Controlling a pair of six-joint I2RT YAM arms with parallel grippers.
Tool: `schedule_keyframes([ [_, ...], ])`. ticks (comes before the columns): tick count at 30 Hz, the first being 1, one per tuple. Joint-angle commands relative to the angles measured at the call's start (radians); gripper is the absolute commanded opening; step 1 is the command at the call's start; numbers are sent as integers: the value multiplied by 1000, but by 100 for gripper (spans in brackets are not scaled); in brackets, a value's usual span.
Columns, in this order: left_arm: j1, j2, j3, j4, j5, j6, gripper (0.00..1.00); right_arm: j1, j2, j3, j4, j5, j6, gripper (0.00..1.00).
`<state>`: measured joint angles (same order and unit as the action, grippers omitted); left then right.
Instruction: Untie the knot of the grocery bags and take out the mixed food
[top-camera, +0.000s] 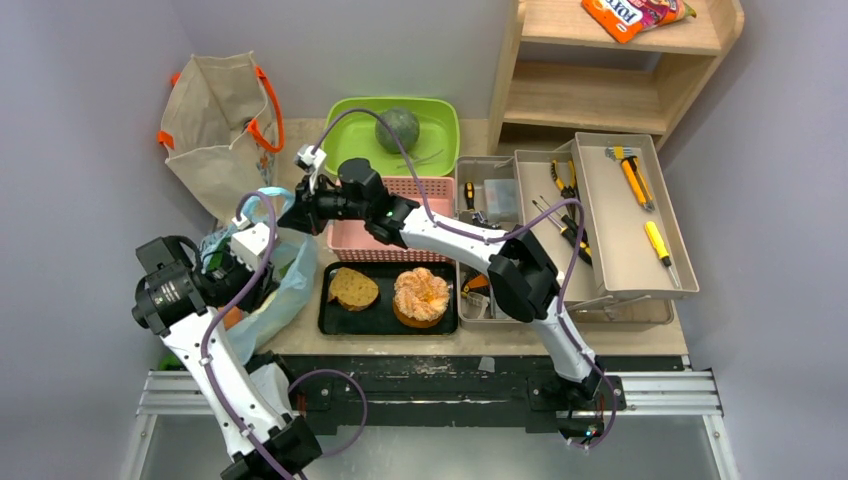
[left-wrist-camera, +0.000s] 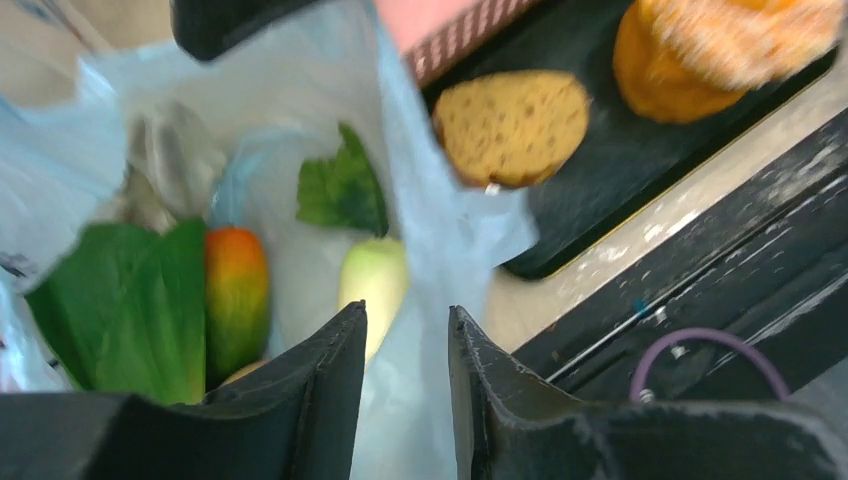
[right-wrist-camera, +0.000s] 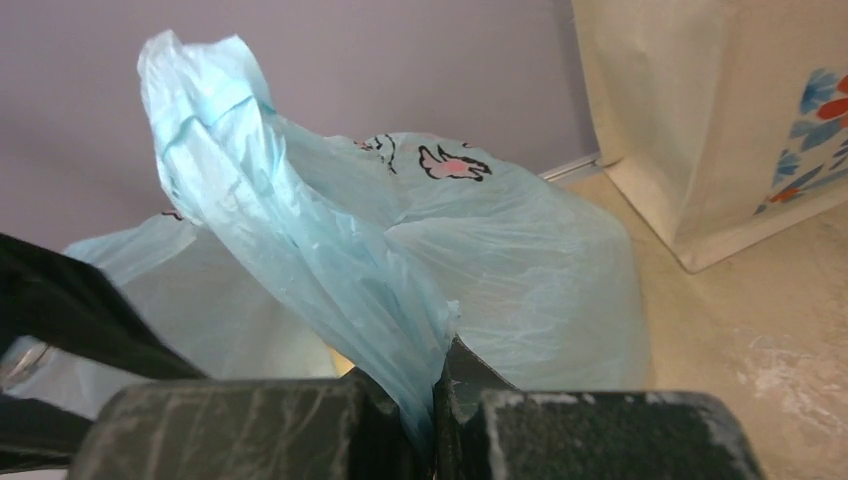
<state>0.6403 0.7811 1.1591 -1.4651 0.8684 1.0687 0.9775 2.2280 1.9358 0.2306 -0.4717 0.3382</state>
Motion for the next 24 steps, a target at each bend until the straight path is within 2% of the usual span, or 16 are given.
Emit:
schedule_keyframes([
  [1, 6, -27, -165, 227, -195, -12, 35, 13, -12, -17, 13, -30, 28, 0],
  [4, 6, -19, -280, 512, -296, -94, 39, 13, -21, -26, 4, -31, 12, 0],
  [6, 7, 17, -311, 602, -343, -120, 40, 12, -19, -18, -7, -42, 2, 0],
  [11, 9, 102, -394, 814, -496, -135, 51, 9, 3, 30, -40, -38, 1, 0],
  [14, 12, 140, -439, 890, -532, -104, 62, 6, 19, 59, -51, -24, 11, 0],
  [18, 25, 234, -437, 914, -526, -67, 71, -5, 42, 91, -58, -10, 31, 0],
  [24, 37, 335, -441, 995, -550, -27, 76, -7, 69, 121, -73, -13, 37, 0],
])
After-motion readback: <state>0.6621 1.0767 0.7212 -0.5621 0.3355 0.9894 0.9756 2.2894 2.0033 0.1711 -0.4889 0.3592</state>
